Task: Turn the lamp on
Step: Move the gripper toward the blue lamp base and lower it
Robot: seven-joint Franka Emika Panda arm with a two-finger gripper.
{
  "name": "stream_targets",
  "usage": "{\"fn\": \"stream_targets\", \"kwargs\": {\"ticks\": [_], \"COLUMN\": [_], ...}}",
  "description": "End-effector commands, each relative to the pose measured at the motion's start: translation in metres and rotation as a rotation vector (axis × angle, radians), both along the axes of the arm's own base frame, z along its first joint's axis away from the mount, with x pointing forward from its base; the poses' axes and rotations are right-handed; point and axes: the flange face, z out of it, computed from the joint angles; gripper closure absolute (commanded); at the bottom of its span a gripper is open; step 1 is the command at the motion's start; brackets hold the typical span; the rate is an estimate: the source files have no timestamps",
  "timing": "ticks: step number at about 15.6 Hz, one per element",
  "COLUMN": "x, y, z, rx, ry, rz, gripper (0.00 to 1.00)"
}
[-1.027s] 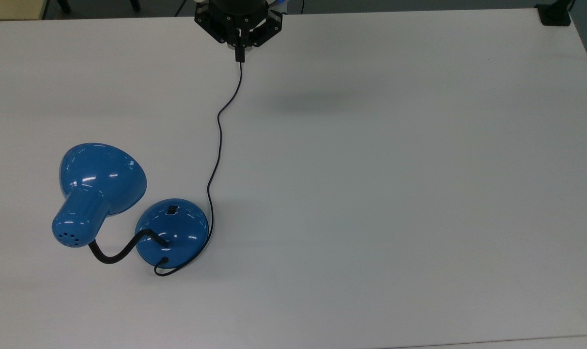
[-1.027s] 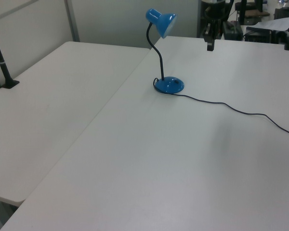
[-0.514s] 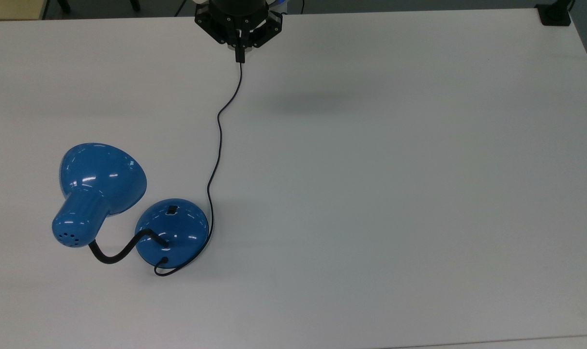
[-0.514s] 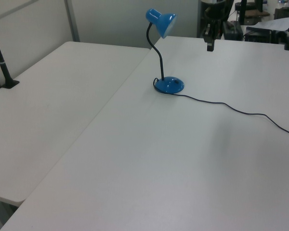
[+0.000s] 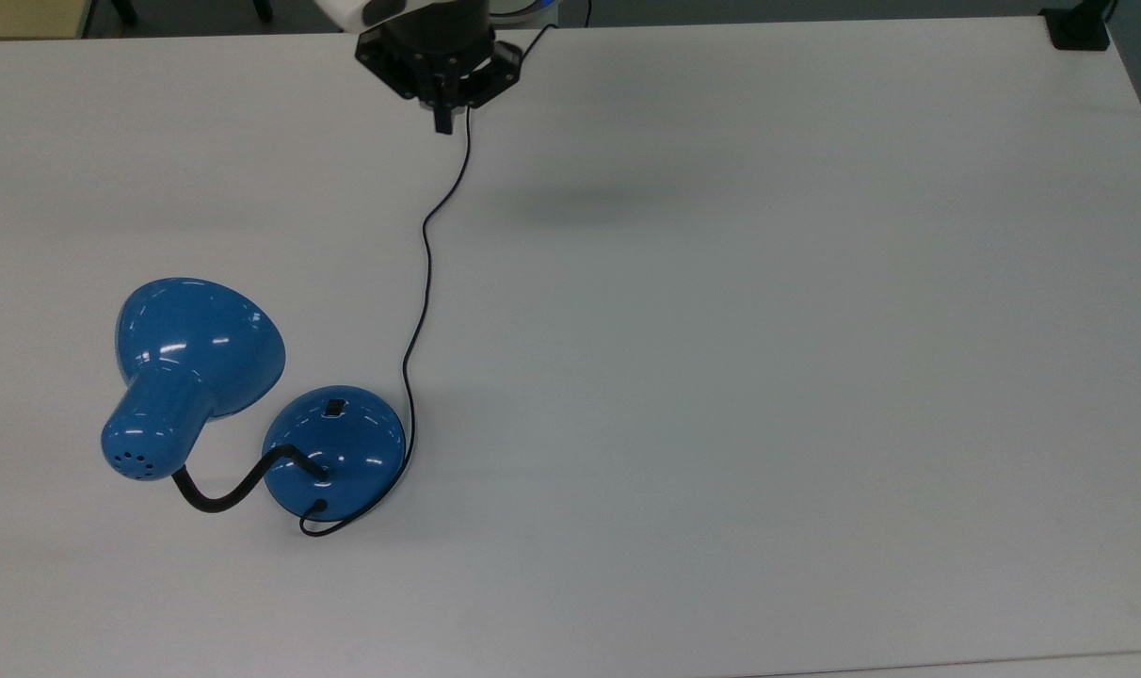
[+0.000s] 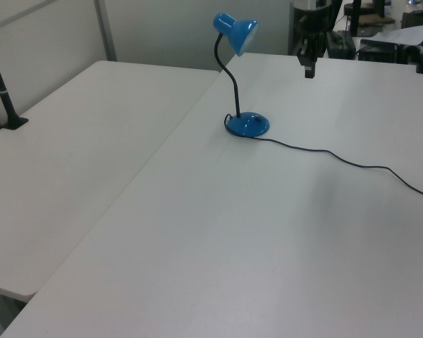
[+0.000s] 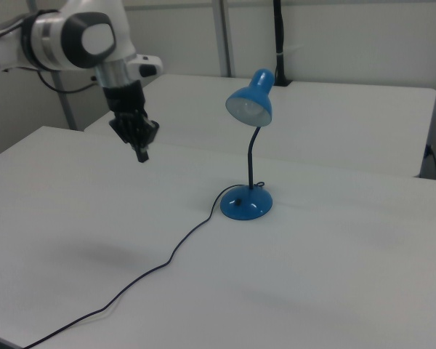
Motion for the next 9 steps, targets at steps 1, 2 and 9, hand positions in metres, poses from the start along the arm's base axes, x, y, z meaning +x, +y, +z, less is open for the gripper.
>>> {"fn": "stream_targets", "kwargs": {"ticks": [1, 2, 9], "x": [0.020, 0.027, 0.072], "y": [-0.031, -0.039, -0.098], "z": [-0.035, -0.044, -0.113], "rx": [0.000, 0.000, -0.041], "ry": [-0.011, -0.029, -0.154], "rz": [-0.040, -0.052, -0.041], "gripper": [1.00, 1.00, 1.00]}}
